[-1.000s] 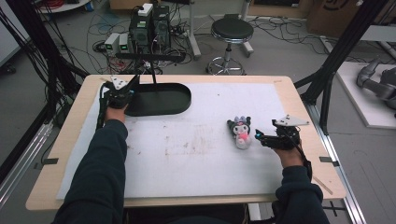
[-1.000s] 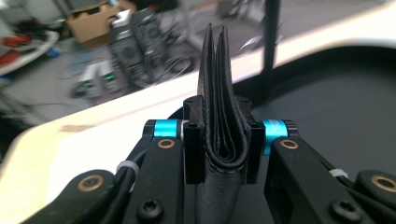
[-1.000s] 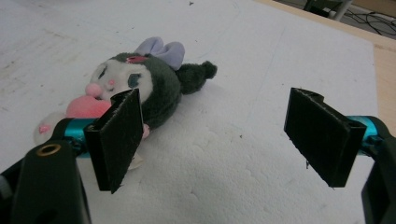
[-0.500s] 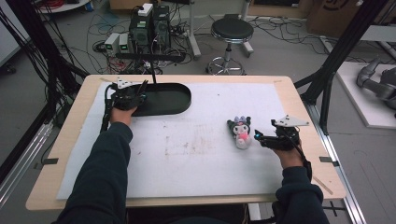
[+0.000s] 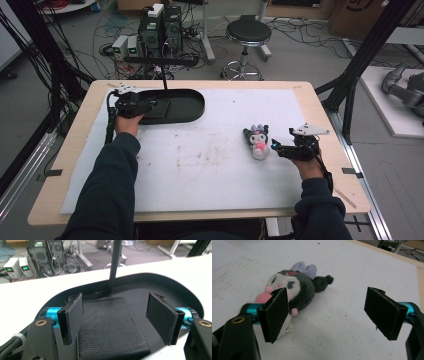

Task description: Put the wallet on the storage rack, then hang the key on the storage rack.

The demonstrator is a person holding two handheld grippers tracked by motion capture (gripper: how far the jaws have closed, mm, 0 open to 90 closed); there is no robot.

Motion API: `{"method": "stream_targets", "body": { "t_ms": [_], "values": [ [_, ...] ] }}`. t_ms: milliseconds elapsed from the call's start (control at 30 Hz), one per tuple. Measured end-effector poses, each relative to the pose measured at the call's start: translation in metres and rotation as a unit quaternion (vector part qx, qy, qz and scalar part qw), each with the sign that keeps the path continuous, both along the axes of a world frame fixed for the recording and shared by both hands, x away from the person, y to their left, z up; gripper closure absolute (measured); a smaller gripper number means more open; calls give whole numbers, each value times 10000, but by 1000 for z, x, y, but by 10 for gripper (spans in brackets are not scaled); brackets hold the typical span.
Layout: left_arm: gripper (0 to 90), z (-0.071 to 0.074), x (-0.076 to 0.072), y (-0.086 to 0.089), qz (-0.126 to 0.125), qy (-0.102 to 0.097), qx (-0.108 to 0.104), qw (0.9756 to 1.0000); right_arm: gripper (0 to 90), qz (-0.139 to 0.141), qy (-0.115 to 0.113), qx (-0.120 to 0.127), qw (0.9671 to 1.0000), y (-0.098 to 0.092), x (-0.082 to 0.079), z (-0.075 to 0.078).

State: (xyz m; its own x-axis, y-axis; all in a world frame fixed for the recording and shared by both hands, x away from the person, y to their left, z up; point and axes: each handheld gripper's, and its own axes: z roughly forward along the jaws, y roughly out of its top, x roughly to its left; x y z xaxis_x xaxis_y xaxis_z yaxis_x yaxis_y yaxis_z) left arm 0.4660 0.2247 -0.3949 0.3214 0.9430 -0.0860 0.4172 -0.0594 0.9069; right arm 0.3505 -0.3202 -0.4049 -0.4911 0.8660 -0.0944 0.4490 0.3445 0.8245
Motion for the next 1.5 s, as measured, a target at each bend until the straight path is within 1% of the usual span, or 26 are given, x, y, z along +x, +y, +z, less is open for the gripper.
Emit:
{"method": "stream_targets", "body": {
  "t_ms": [33, 67, 100, 133, 167, 200, 233, 267, 300, 333, 367, 400, 433, 467, 567, 633, 667, 733, 767, 900, 1033, 1167, 1267, 1333, 1433, 1500],
  "values": [
    [301, 2, -4, 2, -5, -32, -43, 10000, 201, 0, 0, 0, 10000, 0, 0, 0],
    [293, 4, -14, 6, 9, -109, -152, 9998, 201, 19, -15, 4, 10000, 0, 0, 1],
    [275, 4, -14, 6, 9, -109, -152, 9998, 201, 19, -15, 4, 10000, 0, 0, 1],
    [254, 4, -26, 11, 29, -231, -293, 9993, 201, 8, -14, 27, 10000, 0, 1, 1],
    [234, 4, -26, 11, 29, -231, -293, 9993, 201, -7, -8, 52, 10000, 0, 1, 0],
    [211, 3, -32, 13, 30, -255, -336, 9991, 201, -2, -6, 49, 10000, 0, 1, 0],
    [211, 2, -37, 16, 21, -311, -373, 9988, 201, -2, -6, 49, 10000, 0, 1, 0],
    [190, 2, -48, 22, -44, -420, -432, 9982, 201, 7, -24, 26, 10000, 0, 3, 0],
    [189, 2, -48, 22, -44, -420, -432, 9982, 201, 7, -24, 26, 10000, 0, 3, 0],
    [183, 2, -52, 23, -51, -442, -453, 9980, 200, 9, -14, 31, 10000, 1, 4, 0],
    [182, 2, -60, 26, -80, -558, -410, 9976, 200, 7, -17, 29, 10000, 2, 4, 0],
    [182, 2, -60, 26, -80, -558, -410, 9976, 200, 7, -17, 29, 10000, 2, 4, 0],
    [182, 3, -64, 27, -78, -583, -383, 9975, 201, 14, -27, 40, 10000, 3, 6, 0],
    [182, 4, -68, 27, -79, -612, -338, 9975, 200, 3, -26, 40, 10000, 4, 6, 0],
    [183, 7, -77, 27, -119, -597, -192, 9980, 200, 25, -22, 15, 10000, 5, 7, 0],
    [183, 7, -84, 27, -140, -670, -200, 9975, 200, 47, 3, 2, 10000, 7, 6, 0],
    [182, 6, -91, 27, -131, -712, -167, 9972, 200, 51, -26, 3, 10000, 8, 6, 0],
    [182, 5, -94, 27, -131, -714, -195, 9972, 200, 34, -35, 48, 10000, 8, 6, 0],
    [182, 5, -96, 26, -113, -681, -187, 9974, 200, -3, -67, 126, 9999, 8, 7, 1],
    [182, 1, -103, 27, -190, -733, -261, 9968, 200, 33, -43, 101, 9999, 12, 7, 0],
    [182, -4, -110, 30, -198, -715, -360, 9966, 200, 31, -96, 136, 9999, 16, 6, 1],
    [182, -9, -116, 36, -243, -680, -426, 9965, 200, 29, -73, 127, 9999, 19, 6, 0],
    [182, -12, -119, 39, -287, -672, -454, 9963, 200, 63, -71, 81, 9999, 23, 7, 0],
    [187, -13, -121, 39, -367, -714, -441, 9958, 200, 133, -64, -36, 9999, 28, 8, -2],
    [190, -15, -124, 41, -349, -702, -450, 9959, 200, 139, -34, -116, 9998, 35, 9, -3],
    [190, -17, -127, 43, -311, -690, -478, 9960, 199, 113, -27, -99, 9999, 37, 8, -2]
  ]
}}
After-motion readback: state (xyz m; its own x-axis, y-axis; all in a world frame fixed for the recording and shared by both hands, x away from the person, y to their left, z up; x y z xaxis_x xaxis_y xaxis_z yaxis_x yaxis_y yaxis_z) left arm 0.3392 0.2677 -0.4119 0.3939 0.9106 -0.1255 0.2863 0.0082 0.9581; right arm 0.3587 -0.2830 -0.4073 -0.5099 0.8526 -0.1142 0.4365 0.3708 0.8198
